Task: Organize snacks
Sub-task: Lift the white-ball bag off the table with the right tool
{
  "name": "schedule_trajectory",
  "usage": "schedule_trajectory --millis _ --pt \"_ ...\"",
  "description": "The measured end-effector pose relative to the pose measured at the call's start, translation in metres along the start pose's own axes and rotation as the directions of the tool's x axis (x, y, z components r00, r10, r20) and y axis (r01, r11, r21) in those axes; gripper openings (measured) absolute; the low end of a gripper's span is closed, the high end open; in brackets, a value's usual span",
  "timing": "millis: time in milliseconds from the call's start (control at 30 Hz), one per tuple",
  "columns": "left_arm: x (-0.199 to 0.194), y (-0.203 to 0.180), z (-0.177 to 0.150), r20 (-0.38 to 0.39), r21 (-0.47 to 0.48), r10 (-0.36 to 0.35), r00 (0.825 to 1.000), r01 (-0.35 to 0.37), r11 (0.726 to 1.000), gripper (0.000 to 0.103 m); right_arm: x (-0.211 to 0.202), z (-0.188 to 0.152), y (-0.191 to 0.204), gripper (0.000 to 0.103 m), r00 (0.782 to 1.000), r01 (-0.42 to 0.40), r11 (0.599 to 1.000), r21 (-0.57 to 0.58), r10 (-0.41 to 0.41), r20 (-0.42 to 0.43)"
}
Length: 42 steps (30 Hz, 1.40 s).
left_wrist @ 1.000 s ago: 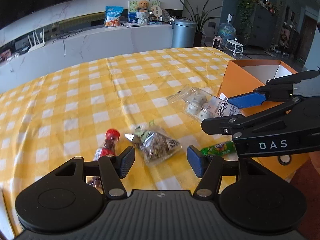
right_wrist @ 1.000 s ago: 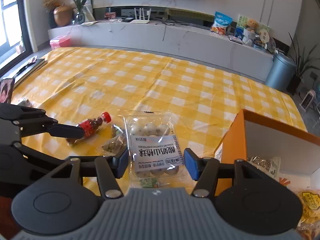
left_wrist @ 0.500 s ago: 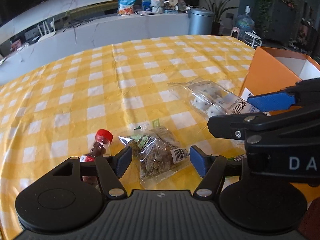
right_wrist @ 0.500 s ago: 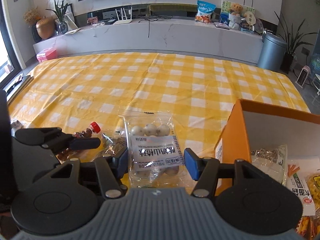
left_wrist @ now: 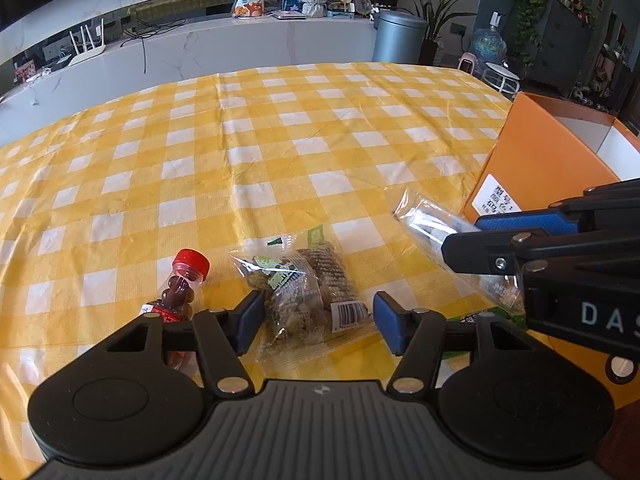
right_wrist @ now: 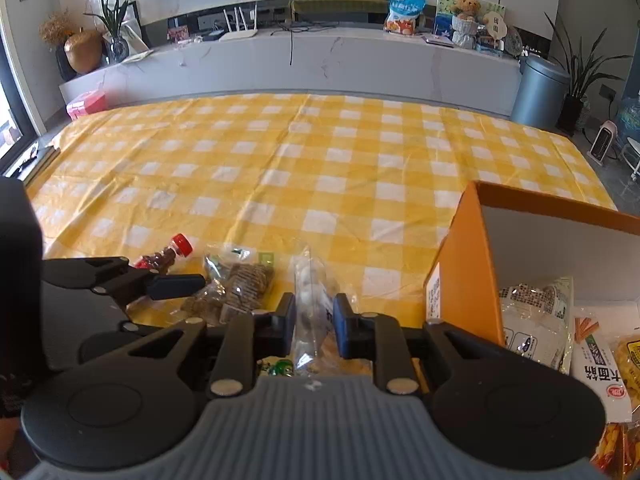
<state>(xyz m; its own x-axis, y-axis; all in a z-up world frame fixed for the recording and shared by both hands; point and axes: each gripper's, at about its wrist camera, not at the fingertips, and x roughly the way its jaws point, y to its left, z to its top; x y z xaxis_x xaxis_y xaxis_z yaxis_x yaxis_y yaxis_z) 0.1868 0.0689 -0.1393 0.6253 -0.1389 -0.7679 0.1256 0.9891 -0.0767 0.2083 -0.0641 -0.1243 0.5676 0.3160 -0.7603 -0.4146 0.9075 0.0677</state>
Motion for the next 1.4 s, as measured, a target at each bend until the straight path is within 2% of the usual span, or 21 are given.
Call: schedule_trajectory --millis 167,267,367,400,433,500,633,800,967,1100,1133,1167,1267,1300,1400 --pt "-0.008 0.002 -0.006 0.009 0.004 0.003 1.0 -0.003 1.0 0.06 0.001 -0.001 -0.001 0.021 0.999 0.001 1.0 -0.005 -0.001 -0.035" --pt "-0.014 0.004 -0.008 0.016 0.0 0.002 1.0 -0.002 1.0 0.058 0.002 -0.004 0.001 0.028 0.999 0.016 1.0 -0.019 -0.017 -0.052" --pt "-0.02 0.007 -0.013 0.016 -0.002 -0.007 1.0 0.008 1.0 0.058 0.003 -0.005 0.003 0.044 0.998 0.007 1.0 -0.015 -0.008 -0.062" --pt "-0.023 0.007 -0.015 0.021 0.003 0.0 1.0 0.0 1.0 0.057 0.004 -0.005 0.004 0.054 0.998 0.0 1.0 -0.014 -0.001 -0.066" --pt "-0.026 0.008 -0.017 0.026 0.015 0.01 1.0 -0.011 1.0 0.057 0.006 -0.005 0.006 0.059 0.998 -0.005 1.0 -0.018 0.004 -0.07" --pt "-0.031 0.011 -0.02 0.022 0.025 0.003 1.0 -0.004 1.0 0.057 0.008 -0.004 0.008 0.062 0.996 -0.009 0.999 -0.036 0.005 -0.092" --pt "-0.036 0.015 -0.022 0.013 0.027 -0.021 1.0 0.021 0.999 0.057 0.021 0.008 0.015 0.065 0.981 -0.028 0.986 -0.165 -0.005 -0.195" --pt "-0.038 0.013 -0.018 0.024 0.008 -0.057 0.998 0.056 0.998 0.057 0.038 0.023 0.023 0.065 0.957 -0.016 0.947 -0.322 -0.079 -0.279" --pt "-0.035 0.01 -0.018 0.022 0.016 -0.069 0.997 0.069 0.998 0.056 0.052 0.023 0.02 0.057 0.938 -0.004 0.946 -0.323 -0.108 -0.328" --pt "-0.034 0.011 -0.017 0.022 0.007 -0.073 0.997 0.073 0.997 0.056 0.058 0.019 0.021 0.055 0.935 0.015 0.937 -0.35 -0.137 -0.326" --pt "-0.034 0.01 -0.016 0.023 0.007 -0.074 0.997 0.074 0.997 0.056 0.059 0.018 0.022 0.048 0.934 0.025 0.934 -0.357 -0.149 -0.323" --pt "-0.034 0.01 -0.016 0.023 0.007 -0.074 0.997 0.074 0.997 0.056 0.059 0.018 0.021 0.047 0.934 0.044 0.929 -0.367 -0.168 -0.315" --pt "-0.035 0.01 -0.016 0.024 0.006 -0.072 0.997 0.072 0.997 0.056 0.053 0.019 0.02 0.031 0.942 0.04 0.933 -0.359 -0.155 -0.298" --pt "-0.035 0.009 -0.017 0.022 0.006 -0.071 0.997 0.071 0.997 0.055 0.05 0.019 0.021 0.023 0.945 0.047 0.927 -0.371 -0.162 -0.285" --pt "-0.034 0.007 -0.018 0.024 0.012 -0.052 0.998 0.051 0.999 0.055 0.041 0.02 0.021 0.014 0.955 0.073 0.916 -0.394 -0.179 -0.239"
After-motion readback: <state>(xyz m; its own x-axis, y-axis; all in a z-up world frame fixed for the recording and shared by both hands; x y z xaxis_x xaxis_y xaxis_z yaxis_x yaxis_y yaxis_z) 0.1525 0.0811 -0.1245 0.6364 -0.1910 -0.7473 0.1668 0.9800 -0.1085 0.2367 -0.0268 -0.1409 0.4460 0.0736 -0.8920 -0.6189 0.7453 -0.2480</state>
